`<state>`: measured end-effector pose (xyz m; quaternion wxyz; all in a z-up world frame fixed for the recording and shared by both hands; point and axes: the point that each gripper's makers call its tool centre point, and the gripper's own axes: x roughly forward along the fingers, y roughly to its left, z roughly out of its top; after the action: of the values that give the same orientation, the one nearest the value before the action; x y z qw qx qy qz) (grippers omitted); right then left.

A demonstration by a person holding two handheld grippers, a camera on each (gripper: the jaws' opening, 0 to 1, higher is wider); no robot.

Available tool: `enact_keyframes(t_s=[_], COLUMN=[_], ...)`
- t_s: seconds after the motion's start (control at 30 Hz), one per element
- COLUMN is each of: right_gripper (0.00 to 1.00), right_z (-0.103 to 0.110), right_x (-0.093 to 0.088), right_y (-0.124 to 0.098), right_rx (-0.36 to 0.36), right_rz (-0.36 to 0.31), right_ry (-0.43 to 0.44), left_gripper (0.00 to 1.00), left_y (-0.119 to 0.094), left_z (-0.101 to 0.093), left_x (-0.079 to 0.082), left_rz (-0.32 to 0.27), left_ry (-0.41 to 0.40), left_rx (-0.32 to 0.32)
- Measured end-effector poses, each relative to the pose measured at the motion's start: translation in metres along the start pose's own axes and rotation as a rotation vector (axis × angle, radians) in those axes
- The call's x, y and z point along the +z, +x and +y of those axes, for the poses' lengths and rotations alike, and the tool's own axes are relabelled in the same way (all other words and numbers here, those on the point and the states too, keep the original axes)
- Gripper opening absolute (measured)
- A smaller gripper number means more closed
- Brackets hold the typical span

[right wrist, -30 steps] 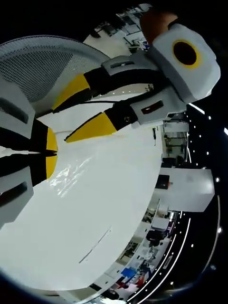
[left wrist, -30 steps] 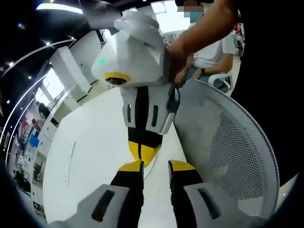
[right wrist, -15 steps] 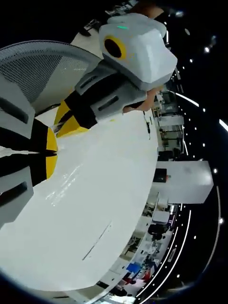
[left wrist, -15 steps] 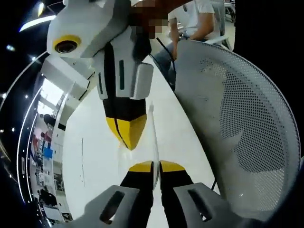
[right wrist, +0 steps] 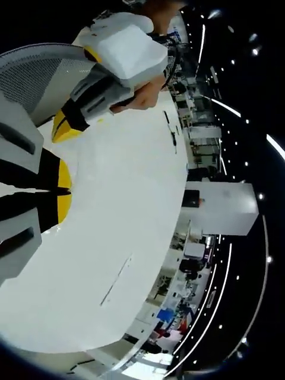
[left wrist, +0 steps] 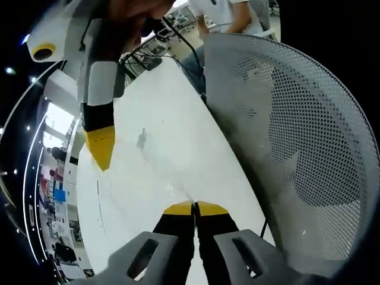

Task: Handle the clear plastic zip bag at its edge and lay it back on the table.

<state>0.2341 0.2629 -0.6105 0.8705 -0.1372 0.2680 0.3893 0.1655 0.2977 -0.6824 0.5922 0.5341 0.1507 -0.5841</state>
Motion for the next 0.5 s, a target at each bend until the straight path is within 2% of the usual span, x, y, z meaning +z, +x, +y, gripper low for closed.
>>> enact_keyframes(t_s=[0.33,0.43,0.5], right_gripper=[0.0,0.0,0.0], right_z=[-0.006,-0.007,-0.006], right_x=[0.007,0.008,0.007], right_y=[-0.005,-0.005,-0.006], right_rx=[-0.072,-0.09,-0.094], right_rz=[-0.031,-0.041,-0.029], right_ry=[-0.022,-0.024,-0.029], left_gripper=[0.0,0.0,0.0], left_y=[0.0,-0.002,-0.004], left_z=[0.002,0.007,0.012], left_x=[0.008,0.009,0.012], left_rz=[-0.026,-0.052,-0.09], left_ry=[-0.031,-0.071,-0.132], left_rx=[0.009,0.027,0.038])
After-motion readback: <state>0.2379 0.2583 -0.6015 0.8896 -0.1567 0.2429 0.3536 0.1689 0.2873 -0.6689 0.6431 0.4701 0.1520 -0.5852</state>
